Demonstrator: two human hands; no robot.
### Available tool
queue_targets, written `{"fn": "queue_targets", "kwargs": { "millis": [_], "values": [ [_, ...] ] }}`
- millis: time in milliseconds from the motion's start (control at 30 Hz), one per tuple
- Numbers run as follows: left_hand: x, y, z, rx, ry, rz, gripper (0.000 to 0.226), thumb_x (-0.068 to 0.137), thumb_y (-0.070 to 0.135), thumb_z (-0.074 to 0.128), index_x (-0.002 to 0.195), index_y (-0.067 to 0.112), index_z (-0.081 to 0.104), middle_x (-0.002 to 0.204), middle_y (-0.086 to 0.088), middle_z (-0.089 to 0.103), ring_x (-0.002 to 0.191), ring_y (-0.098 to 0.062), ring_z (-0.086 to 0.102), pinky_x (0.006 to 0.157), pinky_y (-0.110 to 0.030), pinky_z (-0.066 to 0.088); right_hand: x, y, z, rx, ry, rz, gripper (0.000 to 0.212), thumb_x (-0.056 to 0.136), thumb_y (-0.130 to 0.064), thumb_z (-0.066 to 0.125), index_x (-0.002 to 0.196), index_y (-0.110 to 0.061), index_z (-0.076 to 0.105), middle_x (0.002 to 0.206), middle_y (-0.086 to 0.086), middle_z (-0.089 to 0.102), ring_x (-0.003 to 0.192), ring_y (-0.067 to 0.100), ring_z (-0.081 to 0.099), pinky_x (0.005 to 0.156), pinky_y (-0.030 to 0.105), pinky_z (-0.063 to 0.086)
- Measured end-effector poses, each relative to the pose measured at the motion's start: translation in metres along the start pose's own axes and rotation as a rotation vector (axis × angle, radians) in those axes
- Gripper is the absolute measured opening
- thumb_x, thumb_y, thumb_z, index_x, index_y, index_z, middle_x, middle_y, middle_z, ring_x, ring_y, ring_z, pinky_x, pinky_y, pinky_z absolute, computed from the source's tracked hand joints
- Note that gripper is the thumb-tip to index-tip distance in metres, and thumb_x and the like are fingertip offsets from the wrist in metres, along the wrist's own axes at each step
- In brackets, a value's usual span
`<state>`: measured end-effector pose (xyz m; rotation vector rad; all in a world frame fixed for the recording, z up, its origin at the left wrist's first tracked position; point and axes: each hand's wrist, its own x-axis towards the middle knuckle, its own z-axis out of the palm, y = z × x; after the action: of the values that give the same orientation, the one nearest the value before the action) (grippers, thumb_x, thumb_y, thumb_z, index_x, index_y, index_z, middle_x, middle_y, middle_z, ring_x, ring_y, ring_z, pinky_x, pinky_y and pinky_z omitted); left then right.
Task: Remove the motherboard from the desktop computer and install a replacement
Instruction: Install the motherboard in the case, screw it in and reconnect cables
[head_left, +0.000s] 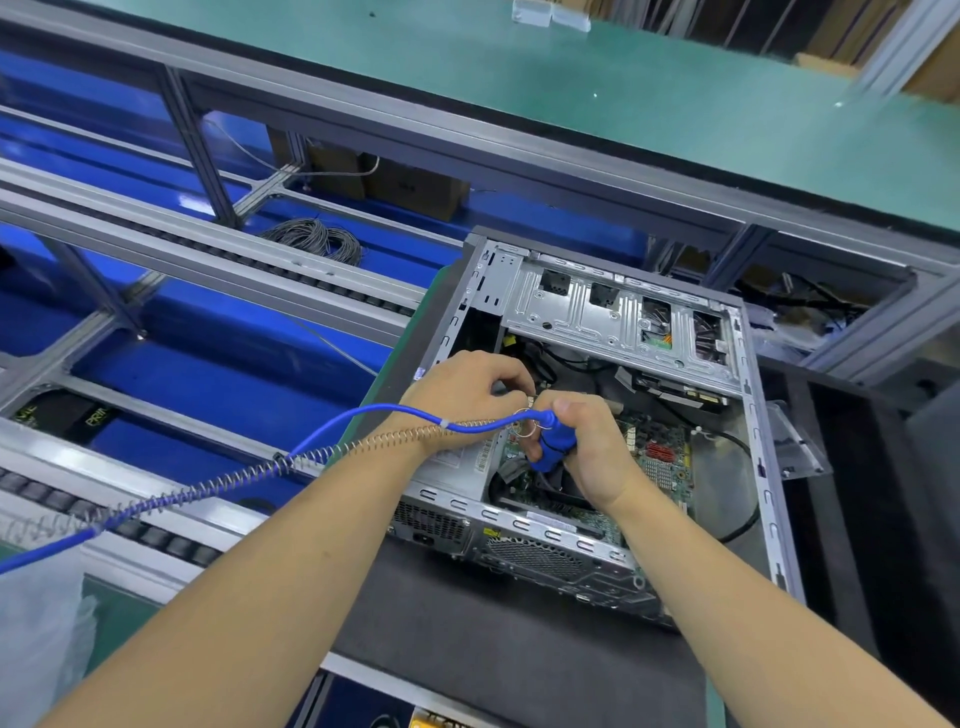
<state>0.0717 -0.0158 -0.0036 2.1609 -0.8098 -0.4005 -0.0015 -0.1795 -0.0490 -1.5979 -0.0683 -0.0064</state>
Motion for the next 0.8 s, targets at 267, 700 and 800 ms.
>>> {"fn": "queue_targets", "kwargs": {
  "millis": [267, 700, 800],
  "values": [
    [-0.001, 0.002, -0.001, -0.002, -0.005, 0.019, 0.02, 0.08, 0.034, 0.058, 0.091, 0.026, 0.072, 0.071, 0.016, 0.063, 0.071, -0.007, 0.057, 0.077, -0.044, 0.055, 0.008, -0.004, 0.002, -0.022, -0.089, 0.03, 0.052, 0.078, -0.036, 0.045, 0.065, 0.015, 0.043, 0.059, 0.026, 0.044, 0.053, 0.024, 0.046, 0.056, 0.035, 0.039],
    [0.002, -0.006, 0.002, 0.027, 0.0, 0.044, 0.01, 0.089, 0.021, 0.064, 0.09, 0.03, 0.069, 0.07, 0.017, 0.061, 0.069, -0.006, 0.057, 0.076, -0.044, 0.056, 0.008, 0.005, -0.005, 0.021, -0.015, 0.057, 0.043, 0.087, -0.043, 0.047, 0.067, -0.006, 0.057, 0.059, 0.01, 0.058, 0.057, 0.024, 0.051, 0.061, 0.034, 0.044],
    [0.002, -0.007, 0.002, 0.05, 0.0, 0.074, 0.008, 0.091, 0.02, 0.065, 0.094, 0.025, 0.07, 0.075, 0.013, 0.062, 0.073, -0.014, 0.059, 0.076, -0.045, 0.055, 0.003, 0.001, -0.001, 0.031, 0.039, 0.061, 0.049, 0.088, -0.051, 0.051, 0.074, -0.004, 0.059, 0.063, 0.012, 0.059, 0.059, 0.025, 0.052, 0.063, 0.04, 0.042]
  ]
}}
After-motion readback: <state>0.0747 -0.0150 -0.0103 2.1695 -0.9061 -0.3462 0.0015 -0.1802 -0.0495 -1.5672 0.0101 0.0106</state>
